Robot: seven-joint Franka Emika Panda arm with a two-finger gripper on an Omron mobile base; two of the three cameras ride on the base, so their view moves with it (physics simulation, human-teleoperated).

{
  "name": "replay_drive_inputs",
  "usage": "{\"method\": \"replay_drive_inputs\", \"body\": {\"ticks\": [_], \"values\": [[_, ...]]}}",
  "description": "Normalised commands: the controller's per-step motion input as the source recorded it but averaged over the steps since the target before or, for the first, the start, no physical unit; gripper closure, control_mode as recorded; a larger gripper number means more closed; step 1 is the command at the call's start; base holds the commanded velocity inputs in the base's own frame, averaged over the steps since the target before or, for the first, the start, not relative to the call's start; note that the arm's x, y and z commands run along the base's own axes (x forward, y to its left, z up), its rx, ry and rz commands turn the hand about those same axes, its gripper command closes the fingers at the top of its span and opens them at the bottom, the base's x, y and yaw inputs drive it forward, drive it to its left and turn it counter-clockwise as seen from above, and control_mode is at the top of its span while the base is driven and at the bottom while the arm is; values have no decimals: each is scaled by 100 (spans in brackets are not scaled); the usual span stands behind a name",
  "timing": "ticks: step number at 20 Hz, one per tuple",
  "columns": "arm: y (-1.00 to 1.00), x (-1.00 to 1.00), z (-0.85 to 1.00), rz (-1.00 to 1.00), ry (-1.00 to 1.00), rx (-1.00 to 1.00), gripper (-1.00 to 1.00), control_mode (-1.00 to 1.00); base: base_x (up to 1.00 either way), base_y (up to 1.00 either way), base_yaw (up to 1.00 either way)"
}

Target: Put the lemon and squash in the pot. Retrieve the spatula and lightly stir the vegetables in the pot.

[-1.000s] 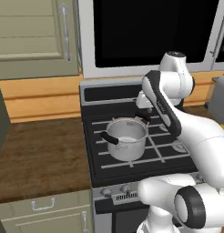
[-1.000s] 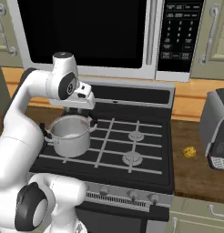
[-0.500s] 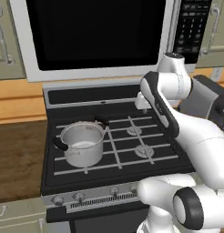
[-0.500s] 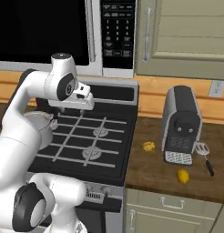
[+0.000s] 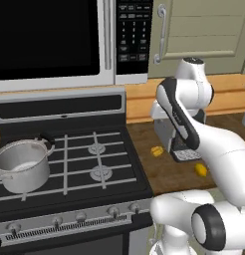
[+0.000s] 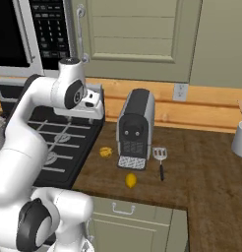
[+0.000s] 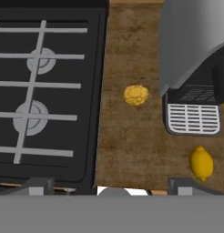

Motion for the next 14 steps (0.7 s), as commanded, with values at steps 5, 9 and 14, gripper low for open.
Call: {"method": "replay_drive_inputs", "body": {"ticks": [5,9,14], "values": [[0,0,-9,-1,0,0,-100,-100,0,0,0],[0,8,-39,-12,0,0,-100,-100,0,0,0],[1,0,-49,-33,0,0,-100,-100,0,0,0]]}}
